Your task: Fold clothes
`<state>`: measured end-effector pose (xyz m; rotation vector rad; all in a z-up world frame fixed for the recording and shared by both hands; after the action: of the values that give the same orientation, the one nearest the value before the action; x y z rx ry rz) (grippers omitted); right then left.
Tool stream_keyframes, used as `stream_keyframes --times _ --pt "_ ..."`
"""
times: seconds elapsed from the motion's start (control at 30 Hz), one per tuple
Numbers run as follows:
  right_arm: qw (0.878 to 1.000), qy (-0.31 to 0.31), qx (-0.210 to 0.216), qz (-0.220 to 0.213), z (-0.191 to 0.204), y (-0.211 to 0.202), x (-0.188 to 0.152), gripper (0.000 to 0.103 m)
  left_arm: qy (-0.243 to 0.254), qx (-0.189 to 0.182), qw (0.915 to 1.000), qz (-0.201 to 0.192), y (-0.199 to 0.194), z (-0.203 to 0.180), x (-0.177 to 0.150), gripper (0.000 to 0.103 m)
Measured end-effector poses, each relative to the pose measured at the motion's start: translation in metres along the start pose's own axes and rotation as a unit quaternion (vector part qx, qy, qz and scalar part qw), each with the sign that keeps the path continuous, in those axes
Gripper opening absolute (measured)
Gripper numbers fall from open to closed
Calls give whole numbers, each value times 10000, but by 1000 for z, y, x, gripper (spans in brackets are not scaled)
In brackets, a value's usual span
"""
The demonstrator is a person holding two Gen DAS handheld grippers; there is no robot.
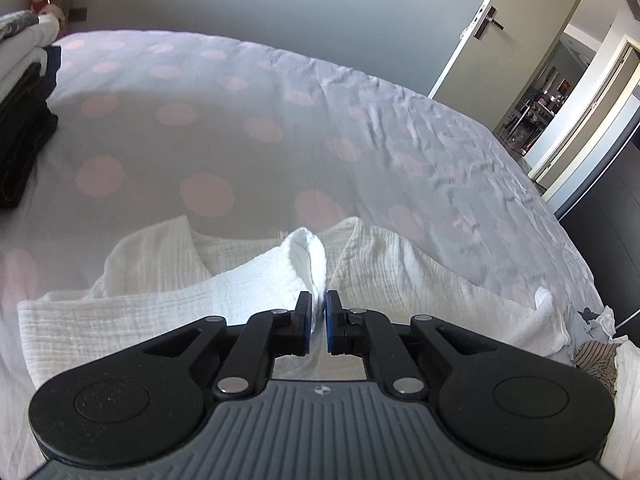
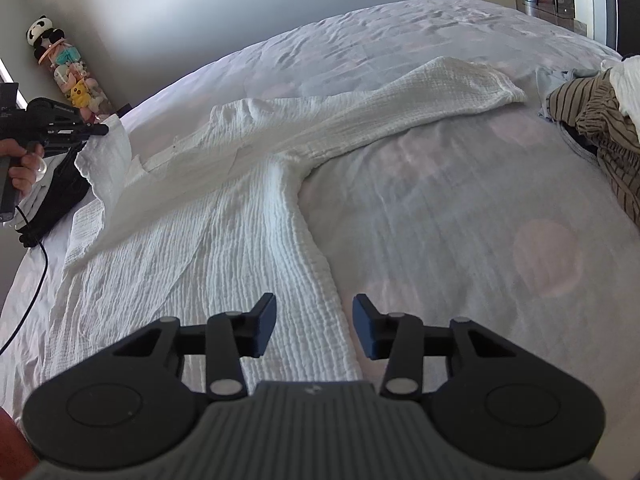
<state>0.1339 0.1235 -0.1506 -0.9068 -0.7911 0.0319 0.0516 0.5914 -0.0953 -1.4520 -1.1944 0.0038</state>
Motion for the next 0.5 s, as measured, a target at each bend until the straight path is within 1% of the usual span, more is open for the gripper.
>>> stream_keyframes --times 0.03,0.1,0.2,0.27,0.33,0.37,0.43,0.5 --pt "10000 23 10 0 -1 0 0 47 21 32 10000 30 0 0 -3 24" --pt "10000 50 23 -10 -1 0 0 47 151 120 9998 15 -5 1 -7 29" --pt "10000 35 24 -4 0 0 0 47 256 236 9994 -23 -22 7 -19 29" --pt "10000 30 22 -8 0 0 0 47 341 476 9983 -53 -38 13 -32 29" --pt "10000 35 16 -15 0 -2 0 47 450 828 9955 -56 -51 22 -49 29" --pt "10000 19 13 -18 1 -3 0 47 489 947 9943 -41 -57 27 -59 29" --pt "10000 -10 -12 -30 2 -5 -1 47 420 1132 9927 -86 -68 40 -79 29" --pt "10000 -30 -31 -45 3 -7 -1 47 227 1273 9915 -111 -78 55 -99 29"
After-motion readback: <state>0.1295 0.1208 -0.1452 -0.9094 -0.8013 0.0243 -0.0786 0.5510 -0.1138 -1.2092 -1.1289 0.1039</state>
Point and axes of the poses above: each gripper's, at about its wrist camera, not at the fingertips, and y roughly the way its jaws point, z to its left, x to its top, the point moved 5 cm from there along y, roughly the way its jaws point, and after that the axes turned 3 degrees about y, right-handed, at the moved point
